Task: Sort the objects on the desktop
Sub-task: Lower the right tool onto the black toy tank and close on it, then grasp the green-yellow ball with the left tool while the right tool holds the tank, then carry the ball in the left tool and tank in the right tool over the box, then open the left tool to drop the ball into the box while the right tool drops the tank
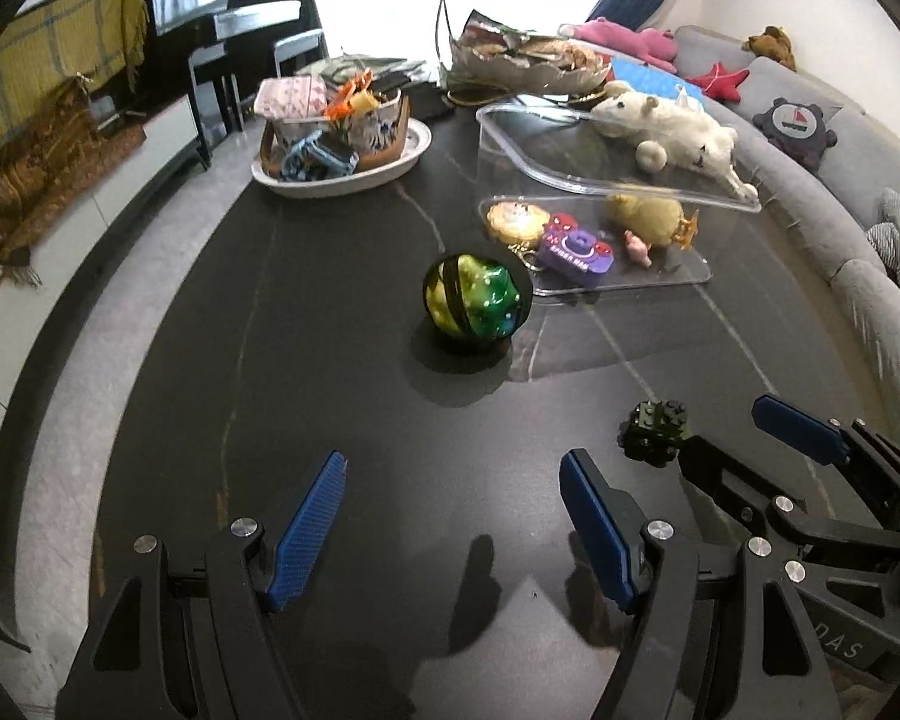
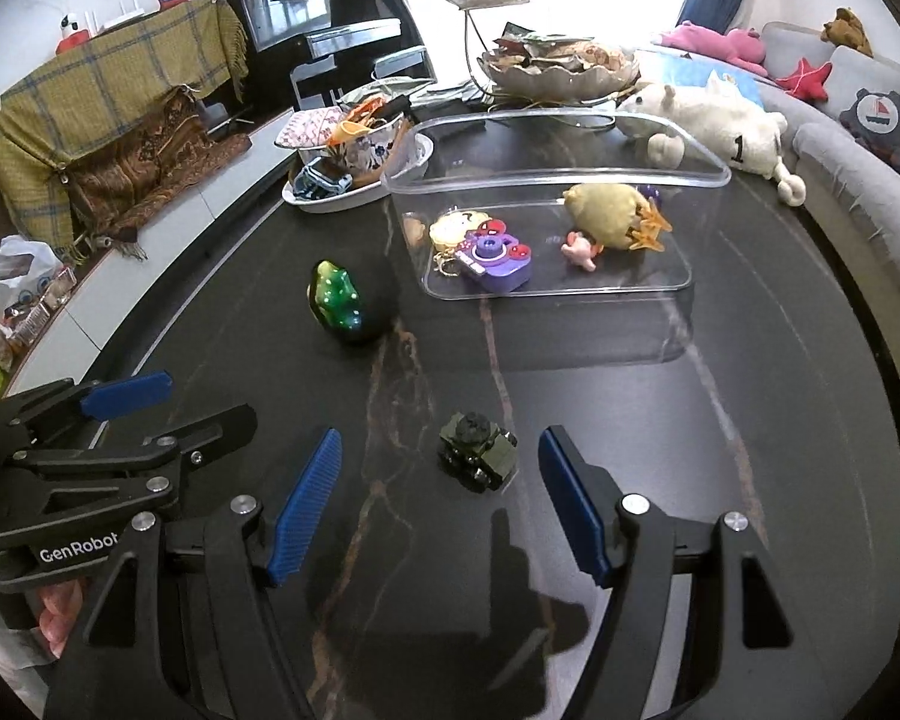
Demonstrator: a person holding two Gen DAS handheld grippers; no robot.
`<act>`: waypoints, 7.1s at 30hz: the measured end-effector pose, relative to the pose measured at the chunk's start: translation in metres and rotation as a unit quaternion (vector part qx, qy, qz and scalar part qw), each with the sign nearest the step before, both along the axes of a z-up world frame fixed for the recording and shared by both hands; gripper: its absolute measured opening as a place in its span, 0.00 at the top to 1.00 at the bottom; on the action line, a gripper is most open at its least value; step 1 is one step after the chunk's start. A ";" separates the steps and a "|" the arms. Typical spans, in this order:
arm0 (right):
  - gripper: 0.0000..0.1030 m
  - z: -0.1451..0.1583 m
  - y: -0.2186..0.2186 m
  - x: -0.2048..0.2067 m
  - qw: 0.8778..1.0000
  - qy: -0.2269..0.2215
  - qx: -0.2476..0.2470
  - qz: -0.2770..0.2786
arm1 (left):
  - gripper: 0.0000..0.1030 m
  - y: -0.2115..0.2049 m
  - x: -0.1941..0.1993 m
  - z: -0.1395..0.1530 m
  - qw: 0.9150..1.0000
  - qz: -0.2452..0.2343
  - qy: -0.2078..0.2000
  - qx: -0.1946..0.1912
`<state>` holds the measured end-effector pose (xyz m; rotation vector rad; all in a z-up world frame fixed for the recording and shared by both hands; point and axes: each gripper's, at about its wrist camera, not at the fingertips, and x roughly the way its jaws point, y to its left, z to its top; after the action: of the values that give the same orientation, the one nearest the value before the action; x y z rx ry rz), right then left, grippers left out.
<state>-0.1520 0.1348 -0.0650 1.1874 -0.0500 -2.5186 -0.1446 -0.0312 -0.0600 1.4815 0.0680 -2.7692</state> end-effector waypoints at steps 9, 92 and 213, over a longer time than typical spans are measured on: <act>0.36 -0.021 -0.003 -0.019 1.000 -0.023 0.001 0.000 | 0.32 0.001 -0.017 -0.018 1.000 0.002 -0.019 -0.011; 0.64 -0.026 -0.005 -0.094 1.000 -0.016 0.009 -0.024 | 0.40 0.020 -0.122 -0.035 0.997 -0.073 -0.015 -0.013; 0.62 0.082 0.062 -0.167 0.994 0.088 -0.010 -0.063 | 0.40 0.078 -0.197 0.072 0.996 -0.071 0.050 -0.008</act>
<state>-0.3186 0.1972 0.0169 0.9770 -0.1083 -2.7161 -0.3420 0.0470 0.0119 1.3958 -0.0617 -2.9467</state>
